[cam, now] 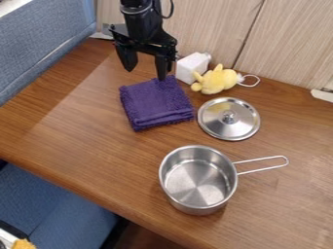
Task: Placing the white bottle at the cetre of the table
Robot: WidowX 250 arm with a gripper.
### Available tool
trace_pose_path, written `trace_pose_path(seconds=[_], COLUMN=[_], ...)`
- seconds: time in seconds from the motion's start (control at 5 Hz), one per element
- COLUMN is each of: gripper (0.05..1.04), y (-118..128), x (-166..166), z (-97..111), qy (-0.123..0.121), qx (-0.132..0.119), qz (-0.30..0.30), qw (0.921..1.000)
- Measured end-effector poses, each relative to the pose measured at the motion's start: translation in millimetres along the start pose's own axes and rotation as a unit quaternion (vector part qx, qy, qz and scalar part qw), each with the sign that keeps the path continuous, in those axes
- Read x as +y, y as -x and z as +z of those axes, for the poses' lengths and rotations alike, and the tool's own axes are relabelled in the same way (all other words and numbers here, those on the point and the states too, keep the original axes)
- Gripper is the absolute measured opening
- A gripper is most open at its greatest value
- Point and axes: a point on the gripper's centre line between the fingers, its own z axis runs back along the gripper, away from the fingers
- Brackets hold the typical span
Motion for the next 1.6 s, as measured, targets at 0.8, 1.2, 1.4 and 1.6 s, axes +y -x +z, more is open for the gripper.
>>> trace_pose_path(seconds=[0.8,1.2,1.4,1.6], gripper=[0.999,0.999,0.999,0.999], y=[-53.2,-102.9,-117.9,-121.4], x=[-16.4,-19.4,-21.4,-23.3], z=[-25.5,-49.6,-61.7,-75.8], qy=[0.020,-0.030,-0.023,-0.013], qx=[0.030,0.019,0.025,0.048], qz=[-0.052,-0.074,-0.062,-0.050], qw=[0.9980,0.9966,0.9975,0.9975])
